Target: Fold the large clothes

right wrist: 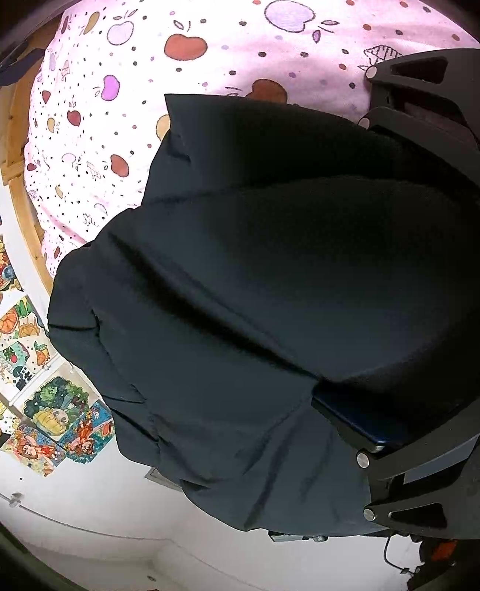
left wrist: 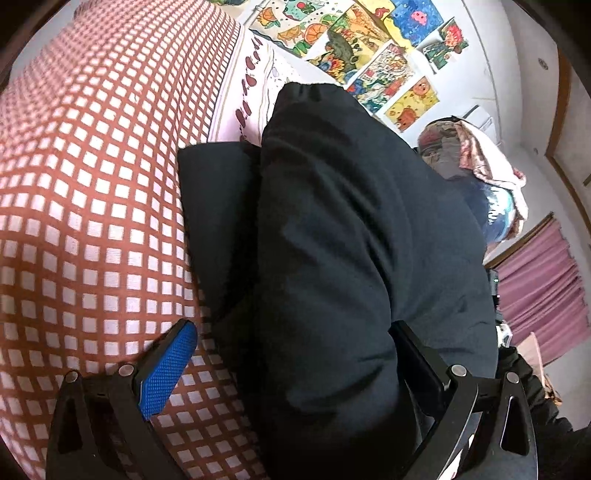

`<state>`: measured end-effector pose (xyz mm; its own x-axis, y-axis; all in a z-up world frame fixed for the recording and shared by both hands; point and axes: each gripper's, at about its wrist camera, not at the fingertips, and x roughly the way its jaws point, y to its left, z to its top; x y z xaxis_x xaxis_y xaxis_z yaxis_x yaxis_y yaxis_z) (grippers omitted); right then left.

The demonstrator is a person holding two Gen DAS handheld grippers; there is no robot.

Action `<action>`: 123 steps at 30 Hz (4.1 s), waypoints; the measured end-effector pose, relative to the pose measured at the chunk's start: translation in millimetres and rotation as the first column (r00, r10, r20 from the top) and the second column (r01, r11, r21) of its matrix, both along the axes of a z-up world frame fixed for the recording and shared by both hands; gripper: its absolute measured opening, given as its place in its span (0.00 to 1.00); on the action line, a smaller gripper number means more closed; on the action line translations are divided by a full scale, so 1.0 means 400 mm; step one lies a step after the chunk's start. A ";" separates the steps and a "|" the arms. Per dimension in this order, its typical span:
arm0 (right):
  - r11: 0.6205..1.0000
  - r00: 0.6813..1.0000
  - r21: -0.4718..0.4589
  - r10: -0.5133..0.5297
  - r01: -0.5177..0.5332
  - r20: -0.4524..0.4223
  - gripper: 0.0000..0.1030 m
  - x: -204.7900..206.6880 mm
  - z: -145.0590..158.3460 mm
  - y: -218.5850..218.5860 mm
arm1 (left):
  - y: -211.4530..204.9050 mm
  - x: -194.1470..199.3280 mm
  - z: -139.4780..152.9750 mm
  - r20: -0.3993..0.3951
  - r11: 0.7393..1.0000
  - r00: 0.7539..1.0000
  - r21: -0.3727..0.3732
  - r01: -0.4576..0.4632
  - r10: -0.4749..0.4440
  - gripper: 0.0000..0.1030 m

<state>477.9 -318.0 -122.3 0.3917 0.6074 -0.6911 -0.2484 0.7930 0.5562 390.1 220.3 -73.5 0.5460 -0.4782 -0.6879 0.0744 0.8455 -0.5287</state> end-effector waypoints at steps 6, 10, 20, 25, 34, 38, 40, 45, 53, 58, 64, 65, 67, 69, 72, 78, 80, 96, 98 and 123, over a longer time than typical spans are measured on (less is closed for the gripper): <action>1.000 1.000 0.004 -0.002 0.002 0.005 0.99 -0.001 0.005 0.007 | -0.030 -0.010 0.048 0.024 0.992 0.999 0.122 -0.036 0.034 1.00; 1.000 1.000 0.009 -0.001 0.001 0.007 0.99 0.000 -0.003 0.002 | 0.010 0.014 -0.011 -0.018 0.998 1.000 -0.058 0.003 -0.004 1.00; 1.000 1.000 0.007 -0.003 0.003 -0.008 0.99 0.006 -0.004 0.000 | 0.008 0.033 -0.037 0.022 0.985 0.999 -0.167 0.050 -0.047 1.00; 1.000 1.000 -0.015 -0.017 0.017 -0.015 0.98 0.004 0.004 0.013 | 0.007 0.019 -0.029 0.058 0.980 0.997 -0.190 0.057 -0.047 0.75; 0.995 0.998 -0.080 -0.048 0.051 0.040 0.62 -0.030 0.075 0.035 | -0.027 -0.023 0.031 0.129 0.996 0.992 -0.086 0.013 -0.001 0.49; 0.991 0.995 -0.105 -0.077 0.083 0.068 0.46 -0.044 0.106 0.024 | -0.059 -0.037 0.059 0.149 1.000 0.989 -0.023 -0.010 0.014 0.42; 0.990 0.992 -0.098 -0.088 0.097 0.087 0.40 -0.055 0.127 0.016 | -0.054 -0.042 0.064 0.149 0.999 0.988 -0.036 -0.021 0.026 0.38; 0.991 0.991 -0.097 -0.076 0.087 0.112 0.26 -0.086 0.174 0.021 | -0.049 -0.049 0.095 0.141 0.999 0.989 -0.020 -0.050 0.053 0.31; 0.992 0.984 -0.074 -0.094 0.106 0.150 0.22 -0.115 0.252 0.023 | -0.058 -0.078 0.122 0.140 0.998 0.988 -0.012 -0.065 0.066 0.25; 0.994 0.980 -0.054 -0.087 0.098 0.182 0.21 -0.147 0.280 0.020 | -0.069 -0.131 0.136 0.158 0.998 0.985 0.012 -0.069 0.066 0.24; 0.994 0.973 -0.080 -0.055 0.074 0.224 0.21 -0.189 0.295 0.007 | -0.103 -0.214 0.153 0.211 0.996 0.976 0.053 -0.065 0.052 0.24; 0.994 0.972 -0.076 -0.054 0.074 0.231 0.21 -0.199 0.296 0.001 | -0.104 -0.227 0.153 0.223 0.997 0.973 0.048 -0.065 0.052 0.24; 0.995 0.969 -0.067 -0.057 0.075 0.239 0.21 -0.213 0.291 -0.012 | -0.105 -0.241 0.153 0.245 0.997 0.968 0.041 -0.066 0.054 0.23; 0.995 0.968 -0.055 -0.063 0.079 0.244 0.21 -0.221 0.287 -0.023 | -0.104 -0.246 0.153 0.253 0.997 0.965 0.031 -0.077 0.067 0.23; 0.995 0.965 -0.041 -0.077 0.090 0.251 0.21 -0.233 0.285 -0.029 | -0.098 -0.242 0.158 0.229 0.996 0.969 0.001 -0.094 0.091 0.21; 0.993 0.949 -0.057 -0.077 0.099 0.304 0.20 -0.225 0.326 -0.007 | -0.098 -0.233 0.193 0.219 0.994 0.970 -0.031 -0.104 0.109 0.20; 0.994 0.941 -0.063 -0.066 0.091 0.331 0.20 -0.232 0.350 0.005 | -0.099 -0.246 0.211 0.227 0.993 0.967 -0.035 -0.110 0.115 0.20; 0.999 0.934 -0.034 -0.022 0.036 0.357 0.19 -0.311 0.389 0.012 | -0.067 -0.375 0.175 0.187 0.988 0.970 -0.031 -0.152 0.155 0.20; 0.997 0.938 -0.059 -0.020 0.043 0.345 0.19 -0.312 0.361 0.015 | -0.067 -0.374 0.163 0.186 0.987 0.969 -0.038 -0.156 0.160 0.20; 0.893 0.933 -0.356 -0.157 0.274 0.325 0.74 -0.353 0.333 0.051 | -0.099 -0.411 0.215 0.238 0.886 0.901 0.214 -0.412 0.362 0.92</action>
<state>336.8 -297.5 11.1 0.6938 0.1899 -0.6947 -0.1441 0.9817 0.1245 225.8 180.6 12.4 0.7810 -0.0261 -0.6240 -0.2107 0.9295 -0.3027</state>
